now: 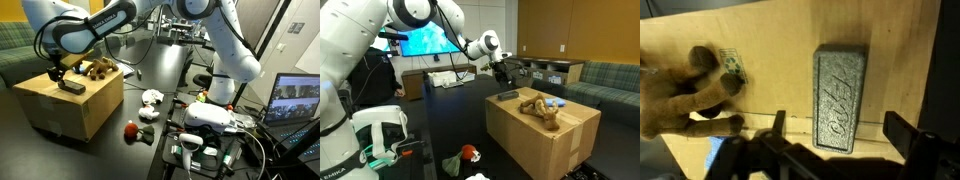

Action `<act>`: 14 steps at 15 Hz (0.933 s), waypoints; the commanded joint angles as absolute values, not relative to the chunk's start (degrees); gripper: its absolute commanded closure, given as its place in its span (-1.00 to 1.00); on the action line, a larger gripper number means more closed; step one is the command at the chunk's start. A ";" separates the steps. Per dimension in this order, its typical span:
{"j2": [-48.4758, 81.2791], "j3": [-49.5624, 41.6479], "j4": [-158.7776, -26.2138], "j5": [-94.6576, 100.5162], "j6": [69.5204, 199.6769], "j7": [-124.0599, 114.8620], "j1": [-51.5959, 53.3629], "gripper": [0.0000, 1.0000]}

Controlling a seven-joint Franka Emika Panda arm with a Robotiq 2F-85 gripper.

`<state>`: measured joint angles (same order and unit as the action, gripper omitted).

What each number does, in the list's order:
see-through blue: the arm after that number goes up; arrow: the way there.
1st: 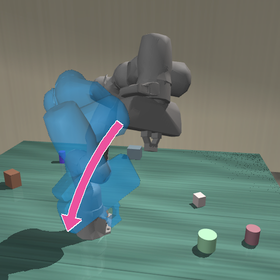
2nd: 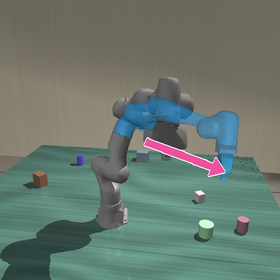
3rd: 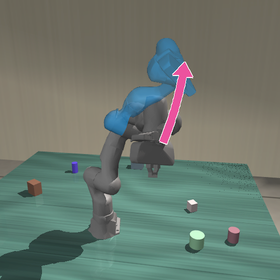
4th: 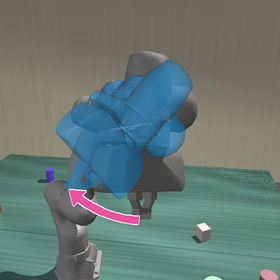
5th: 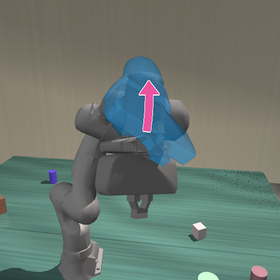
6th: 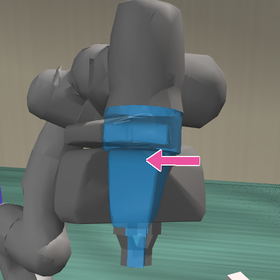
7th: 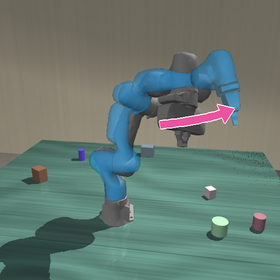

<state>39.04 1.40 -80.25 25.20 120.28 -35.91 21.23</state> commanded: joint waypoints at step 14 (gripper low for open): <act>19.69 4.85 -104.24 3.09 121.81 -8.45 8.16 -1.00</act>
